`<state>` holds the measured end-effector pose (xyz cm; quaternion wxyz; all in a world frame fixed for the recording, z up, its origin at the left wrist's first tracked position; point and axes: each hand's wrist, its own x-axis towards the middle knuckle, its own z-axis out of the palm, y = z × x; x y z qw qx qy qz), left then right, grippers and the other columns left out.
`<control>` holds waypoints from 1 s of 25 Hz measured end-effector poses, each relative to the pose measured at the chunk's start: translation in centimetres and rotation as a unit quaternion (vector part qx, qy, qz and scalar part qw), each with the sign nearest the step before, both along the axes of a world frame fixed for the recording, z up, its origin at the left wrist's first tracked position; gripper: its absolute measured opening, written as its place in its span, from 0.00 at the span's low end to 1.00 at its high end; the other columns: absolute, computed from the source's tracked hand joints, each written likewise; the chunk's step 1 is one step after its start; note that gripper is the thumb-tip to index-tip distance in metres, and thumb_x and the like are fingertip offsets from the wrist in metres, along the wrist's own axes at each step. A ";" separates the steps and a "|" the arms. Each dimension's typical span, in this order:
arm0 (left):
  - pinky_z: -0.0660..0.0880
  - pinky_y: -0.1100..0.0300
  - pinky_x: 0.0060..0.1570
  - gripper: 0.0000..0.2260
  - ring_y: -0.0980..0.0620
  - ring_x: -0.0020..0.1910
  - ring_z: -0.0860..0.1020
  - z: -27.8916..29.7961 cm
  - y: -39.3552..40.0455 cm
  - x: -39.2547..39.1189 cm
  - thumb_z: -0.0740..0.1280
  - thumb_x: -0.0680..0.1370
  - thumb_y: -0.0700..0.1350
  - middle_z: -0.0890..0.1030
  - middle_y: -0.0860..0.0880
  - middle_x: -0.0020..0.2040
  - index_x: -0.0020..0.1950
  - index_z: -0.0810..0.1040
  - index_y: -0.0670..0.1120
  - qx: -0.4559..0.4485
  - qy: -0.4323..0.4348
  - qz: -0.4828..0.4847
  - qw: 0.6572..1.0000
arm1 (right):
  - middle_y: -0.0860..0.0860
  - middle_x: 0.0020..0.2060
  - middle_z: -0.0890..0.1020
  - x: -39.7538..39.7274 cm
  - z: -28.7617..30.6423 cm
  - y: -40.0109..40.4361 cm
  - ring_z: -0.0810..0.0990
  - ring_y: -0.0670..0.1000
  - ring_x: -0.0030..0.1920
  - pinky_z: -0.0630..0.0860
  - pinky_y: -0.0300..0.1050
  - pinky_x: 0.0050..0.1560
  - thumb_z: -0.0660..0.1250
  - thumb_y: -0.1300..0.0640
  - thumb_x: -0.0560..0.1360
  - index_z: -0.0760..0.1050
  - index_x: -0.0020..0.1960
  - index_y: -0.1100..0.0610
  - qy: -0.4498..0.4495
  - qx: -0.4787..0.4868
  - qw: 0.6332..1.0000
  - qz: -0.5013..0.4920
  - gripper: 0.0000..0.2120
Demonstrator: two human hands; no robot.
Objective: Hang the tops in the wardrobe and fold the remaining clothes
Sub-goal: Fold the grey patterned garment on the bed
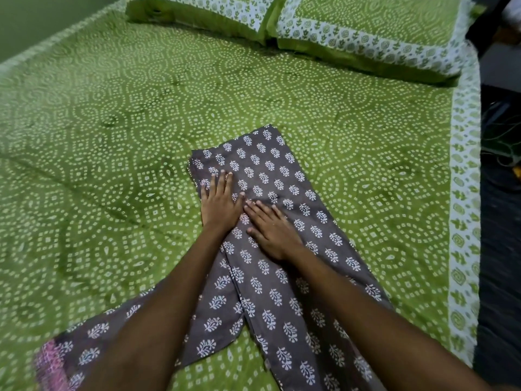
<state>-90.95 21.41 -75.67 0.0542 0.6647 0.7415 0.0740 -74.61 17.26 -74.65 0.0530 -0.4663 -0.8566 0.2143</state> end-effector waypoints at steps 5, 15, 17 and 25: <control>0.40 0.49 0.73 0.30 0.47 0.77 0.46 0.1 4.6 -1.9 0.49 0.80 0.61 0.50 0.48 0.78 0.78 0.49 0.47 0.008 0.025 0.026 0.999 | 0.45 0.77 0.49 -0.4 -0.9 8.8 0.44 0.46 0.76 0.37 0.45 0.73 0.47 0.47 0.82 0.46 0.77 0.50 -0.052 0.077 0.995 -0.029 0.26; 0.39 0.50 0.73 0.34 0.46 0.77 0.47 -0.8 5.6 -2.4 0.42 0.76 0.65 0.51 0.47 0.78 0.77 0.51 0.47 0.021 0.027 0.031 0.999 | 0.54 0.77 0.46 -2.3 -1.0 15.3 0.43 0.49 0.76 0.38 0.46 0.74 0.47 0.45 0.81 0.43 0.77 0.60 -0.046 0.050 0.984 -0.162 0.31; 0.38 0.49 0.73 0.32 0.47 0.77 0.43 -0.3 5.6 -2.4 0.46 0.79 0.63 0.46 0.47 0.78 0.78 0.47 0.47 -0.020 0.031 0.026 0.999 | 0.55 0.77 0.45 -1.5 -1.1 11.8 0.42 0.50 0.76 0.37 0.45 0.74 0.47 0.45 0.81 0.42 0.77 0.61 -0.033 0.022 0.982 -0.186 0.31; 0.37 0.50 0.73 0.31 0.47 0.76 0.39 3.0 1.6 -2.1 0.47 0.81 0.60 0.41 0.45 0.78 0.78 0.43 0.46 -0.146 -0.001 -0.005 0.989 | 0.53 0.77 0.46 6.5 -0.6 -6.0 0.42 0.49 0.76 0.35 0.43 0.72 0.29 0.34 0.71 0.42 0.77 0.60 -0.061 0.001 0.976 -0.211 0.43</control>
